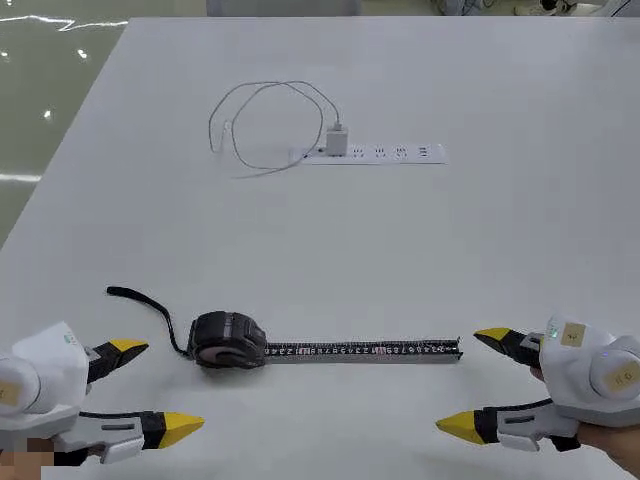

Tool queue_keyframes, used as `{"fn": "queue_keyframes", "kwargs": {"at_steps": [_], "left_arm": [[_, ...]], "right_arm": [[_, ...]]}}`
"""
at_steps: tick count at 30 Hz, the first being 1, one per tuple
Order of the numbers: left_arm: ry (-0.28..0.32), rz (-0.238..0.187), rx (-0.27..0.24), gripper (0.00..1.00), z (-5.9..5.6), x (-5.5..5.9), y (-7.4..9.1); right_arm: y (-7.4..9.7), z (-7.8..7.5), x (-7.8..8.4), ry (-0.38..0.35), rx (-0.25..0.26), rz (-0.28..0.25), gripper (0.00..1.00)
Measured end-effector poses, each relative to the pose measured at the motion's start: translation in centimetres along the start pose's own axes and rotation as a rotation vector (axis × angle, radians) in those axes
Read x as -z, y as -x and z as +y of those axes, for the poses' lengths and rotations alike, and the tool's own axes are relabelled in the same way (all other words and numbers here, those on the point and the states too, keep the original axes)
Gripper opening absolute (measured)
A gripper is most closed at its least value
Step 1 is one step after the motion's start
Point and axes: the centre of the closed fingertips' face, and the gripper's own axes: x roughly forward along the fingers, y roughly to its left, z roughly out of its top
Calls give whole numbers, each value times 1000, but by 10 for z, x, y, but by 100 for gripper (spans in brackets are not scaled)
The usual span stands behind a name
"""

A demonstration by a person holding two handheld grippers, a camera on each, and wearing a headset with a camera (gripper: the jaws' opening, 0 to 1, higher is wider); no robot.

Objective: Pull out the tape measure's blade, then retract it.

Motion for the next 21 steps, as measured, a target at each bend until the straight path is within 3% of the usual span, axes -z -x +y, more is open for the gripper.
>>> {"fn": "queue_keyframes", "kwargs": {"at_steps": [21], "left_arm": [[78,-72,-66,81,-16,8,17]], "right_arm": [[14,18,4,-51,60,-46,85]]}}
